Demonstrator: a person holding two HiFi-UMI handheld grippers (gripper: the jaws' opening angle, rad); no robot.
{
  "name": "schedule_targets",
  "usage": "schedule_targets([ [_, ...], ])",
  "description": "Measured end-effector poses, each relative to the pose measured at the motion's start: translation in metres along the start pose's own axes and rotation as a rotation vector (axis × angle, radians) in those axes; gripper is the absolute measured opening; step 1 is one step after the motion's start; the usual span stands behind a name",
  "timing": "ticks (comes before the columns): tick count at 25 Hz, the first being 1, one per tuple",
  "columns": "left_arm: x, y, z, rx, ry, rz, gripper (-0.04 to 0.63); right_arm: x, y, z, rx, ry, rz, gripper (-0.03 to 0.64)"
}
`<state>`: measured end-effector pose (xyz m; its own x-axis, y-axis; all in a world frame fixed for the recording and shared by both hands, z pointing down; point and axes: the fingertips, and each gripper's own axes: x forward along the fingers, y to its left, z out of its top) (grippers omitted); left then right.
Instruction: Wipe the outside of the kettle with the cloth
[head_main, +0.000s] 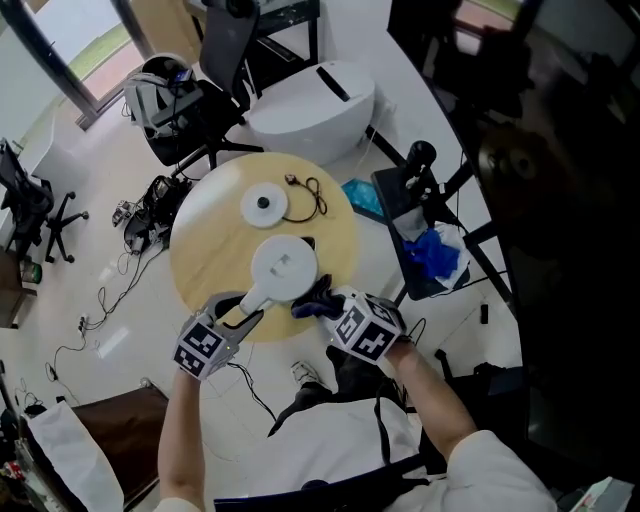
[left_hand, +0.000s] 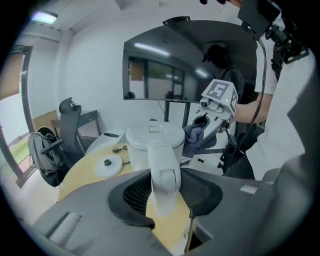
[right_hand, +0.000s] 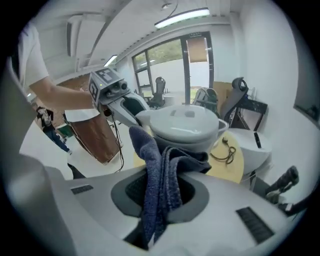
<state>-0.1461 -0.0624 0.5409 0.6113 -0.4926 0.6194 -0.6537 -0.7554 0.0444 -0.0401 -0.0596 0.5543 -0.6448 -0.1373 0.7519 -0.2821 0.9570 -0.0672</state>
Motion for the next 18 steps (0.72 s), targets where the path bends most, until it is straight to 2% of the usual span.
schedule_targets([
  [2, 0.0, 0.001, 0.0, 0.019, 0.004, -0.033, 0.167, -0.01, 0.002, 0.007, -0.042, 0.005, 0.0, 0.063],
  [7, -0.001, 0.002, -0.001, 0.052, 0.016, -0.11, 0.167, -0.012, 0.007, 0.006, -0.061, 0.034, 0.026, 0.063],
  [13, -0.001, 0.007, -0.003, 0.102, 0.082, -0.18, 0.167, 0.029, 0.002, -0.035, 0.012, 0.102, 0.069, 0.063],
  [18, 0.0, 0.008, -0.003, 0.112, 0.118, -0.233, 0.167, 0.074, -0.001, -0.077, 0.091, 0.15, 0.097, 0.063],
])
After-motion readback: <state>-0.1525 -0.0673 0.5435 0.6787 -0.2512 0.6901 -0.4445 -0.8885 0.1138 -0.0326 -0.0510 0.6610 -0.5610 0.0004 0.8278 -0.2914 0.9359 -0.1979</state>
